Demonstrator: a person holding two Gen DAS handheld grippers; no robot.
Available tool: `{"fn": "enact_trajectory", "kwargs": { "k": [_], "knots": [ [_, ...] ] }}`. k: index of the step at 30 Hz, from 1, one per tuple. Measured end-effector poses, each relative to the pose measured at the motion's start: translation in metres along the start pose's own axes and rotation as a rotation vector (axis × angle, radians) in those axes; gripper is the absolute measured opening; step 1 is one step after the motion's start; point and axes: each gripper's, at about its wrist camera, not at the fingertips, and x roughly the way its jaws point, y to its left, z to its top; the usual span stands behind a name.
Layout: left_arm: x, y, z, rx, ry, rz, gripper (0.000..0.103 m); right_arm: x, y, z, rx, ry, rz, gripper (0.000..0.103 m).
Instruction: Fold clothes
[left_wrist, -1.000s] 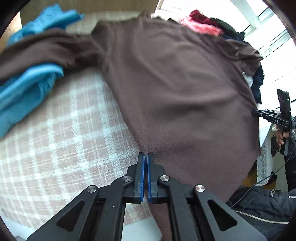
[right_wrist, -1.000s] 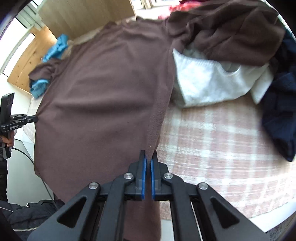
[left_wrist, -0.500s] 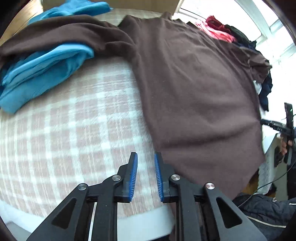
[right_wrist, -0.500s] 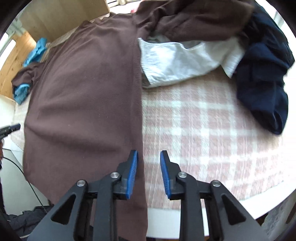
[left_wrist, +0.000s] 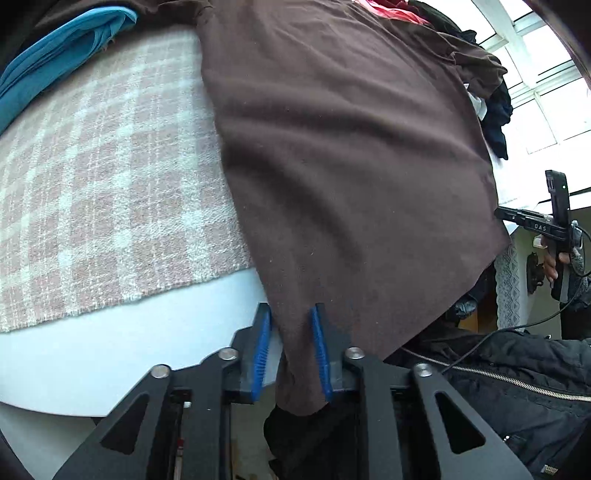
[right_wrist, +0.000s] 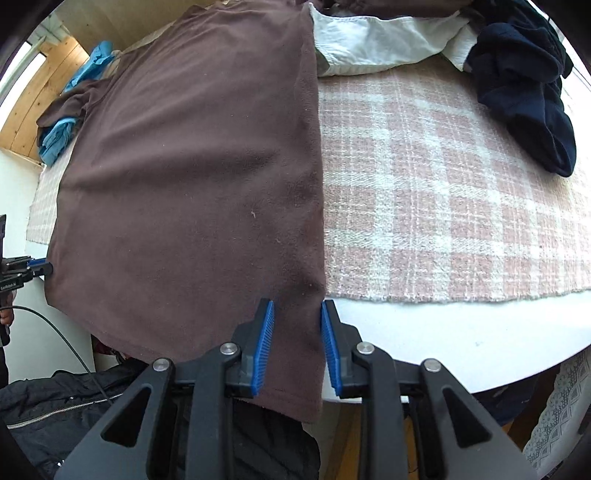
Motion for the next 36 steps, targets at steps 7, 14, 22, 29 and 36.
{"fn": "enact_trajectory", "kwargs": {
  "k": [7, 14, 22, 29, 36],
  "knots": [
    [-0.051, -0.007, -0.03, 0.051, -0.095, -0.011, 0.003, -0.033, 0.023, 0.015, -0.031, -0.067, 0.041, 0.005],
    [0.03, -0.005, 0.041, -0.017, -0.02, 0.01, 0.004, 0.008, 0.026, 0.013, 0.013, 0.016, -0.014, 0.006],
    [0.023, -0.022, 0.05, -0.027, -0.063, -0.005, 0.017, -0.015, 0.01, 0.006, 0.068, -0.01, -0.033, 0.022],
    [0.009, -0.001, 0.083, -0.01, -0.085, -0.001, 0.024, -0.012, 0.048, 0.044, -0.011, -0.018, -0.033, 0.027],
    [0.011, 0.003, 0.032, -0.068, -0.043, -0.075, 0.024, -0.022, 0.029, -0.016, 0.062, -0.035, 0.009, 0.027]
  ]
}}
